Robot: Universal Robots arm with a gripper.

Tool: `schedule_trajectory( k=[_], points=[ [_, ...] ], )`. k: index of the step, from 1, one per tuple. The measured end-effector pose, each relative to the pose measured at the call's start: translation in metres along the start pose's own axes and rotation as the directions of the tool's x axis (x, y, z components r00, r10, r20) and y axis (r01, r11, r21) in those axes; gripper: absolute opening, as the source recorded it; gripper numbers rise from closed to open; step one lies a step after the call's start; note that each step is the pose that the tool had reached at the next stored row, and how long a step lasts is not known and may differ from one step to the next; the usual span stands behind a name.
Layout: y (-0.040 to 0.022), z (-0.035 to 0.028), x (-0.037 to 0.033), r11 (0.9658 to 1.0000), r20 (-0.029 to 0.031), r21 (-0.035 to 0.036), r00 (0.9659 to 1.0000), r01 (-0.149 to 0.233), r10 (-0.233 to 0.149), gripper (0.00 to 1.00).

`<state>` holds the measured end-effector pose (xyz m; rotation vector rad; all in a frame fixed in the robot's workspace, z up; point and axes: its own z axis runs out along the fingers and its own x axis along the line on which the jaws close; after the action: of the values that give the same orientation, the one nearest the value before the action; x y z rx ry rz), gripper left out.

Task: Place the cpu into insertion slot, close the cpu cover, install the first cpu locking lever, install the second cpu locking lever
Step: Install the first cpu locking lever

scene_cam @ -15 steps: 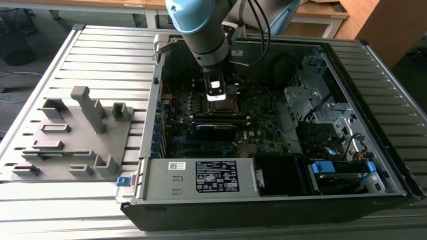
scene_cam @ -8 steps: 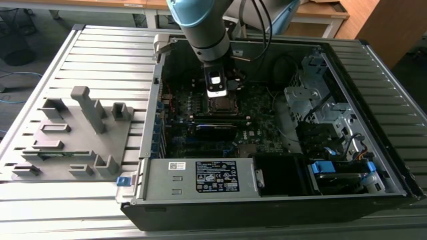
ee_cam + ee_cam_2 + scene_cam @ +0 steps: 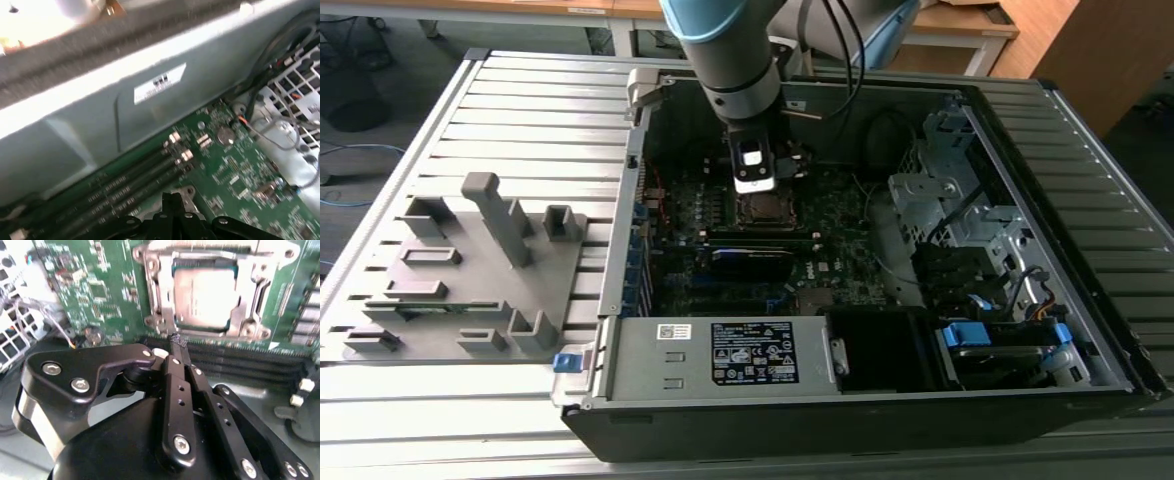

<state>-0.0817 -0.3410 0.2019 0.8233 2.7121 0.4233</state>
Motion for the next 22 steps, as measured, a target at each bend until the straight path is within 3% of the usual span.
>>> schedule_trajectory(
  k=[3, 4, 8, 9, 11, 12, 17, 22],
  points=[
    [0.0005, 0.0004, -0.0008, 0.9988, 0.0185, 0.0484, 0.9997, 0.012, -0.013, 0.11],
    [0.0006, 0.0005, -0.001, 0.9981, 0.0217, 0.0594, 0.9996, 0.015, -0.016, 0.11],
    [0.0006, 0.0005, -0.0011, 0.9979, 0.0215, 0.0628, 0.9996, 0.015, -0.016, 0.11],
    [0.0007, 0.0007, -0.0012, 0.9975, 0.0123, 0.0692, 0.9998, 0.013, -0.014, 0.11],
    [0.0009, 0.0012, -0.0017, 0.9959, -0.0162, 0.0898, 0.9998, 0.009, -0.007, 0.11],
    [0.001, 0.0014, -0.0018, 0.9953, -0.0255, 0.0963, 0.9997, 0.007, -0.005, 0.11],
    [0.0014, 0.0003, -0.002, 0.9952, -0.0262, 0.0974, 0.9996, 0.007, -0.005, 0.11],
    [0.0067, -0.0135, -0.0047, 0.9952, -0.0263, 0.0971, 0.9996, 0.007, -0.005, 0.11]
  ],
)
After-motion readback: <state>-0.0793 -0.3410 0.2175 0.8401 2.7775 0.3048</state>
